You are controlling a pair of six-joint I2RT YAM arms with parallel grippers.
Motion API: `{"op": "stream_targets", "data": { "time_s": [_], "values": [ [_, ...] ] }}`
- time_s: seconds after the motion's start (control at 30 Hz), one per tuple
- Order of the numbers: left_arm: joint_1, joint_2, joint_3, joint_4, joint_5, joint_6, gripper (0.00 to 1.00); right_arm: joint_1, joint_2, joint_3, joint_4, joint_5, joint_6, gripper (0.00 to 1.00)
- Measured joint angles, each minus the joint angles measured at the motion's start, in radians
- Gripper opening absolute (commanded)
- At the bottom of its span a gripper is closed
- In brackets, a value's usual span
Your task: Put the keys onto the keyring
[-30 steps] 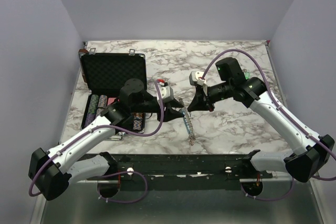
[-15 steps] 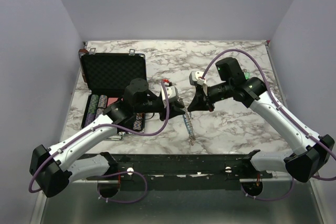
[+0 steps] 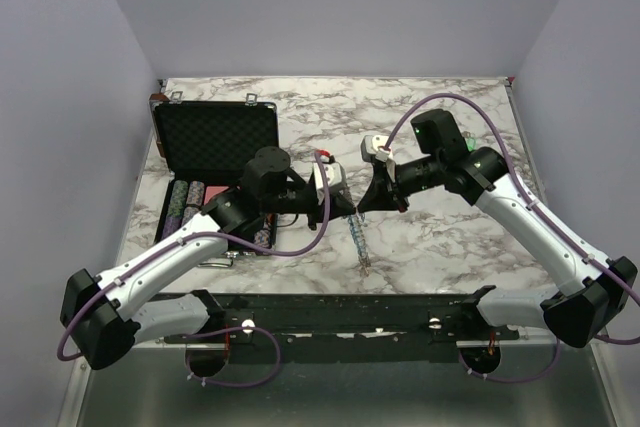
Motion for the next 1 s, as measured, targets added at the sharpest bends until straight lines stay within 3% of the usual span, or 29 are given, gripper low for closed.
{"op": "stream_targets", "data": {
  "time_s": [0.13, 0.3, 0.57, 1.0],
  "values": [
    [0.000, 0.006, 0.010, -0.013, 0.000, 0.005, 0.00, -0.003, 0.000, 0.000, 0.001, 0.002, 0.002, 0.01],
    [0.000, -0.034, -0.033, 0.032, -0.023, -0.001, 0.00, -0.003, -0.004, -0.009, 0.030, -0.003, 0.031, 0.32],
    [0.018, -0.117, -0.179, 0.217, -0.032, -0.107, 0.00, -0.026, -0.096, -0.114, 0.190, -0.070, 0.181, 0.53],
    [0.027, -0.170, -0.352, 0.567, -0.036, -0.344, 0.00, -0.046, -0.165, -0.313, 0.625, -0.133, 0.574, 0.49]
  ]
}}
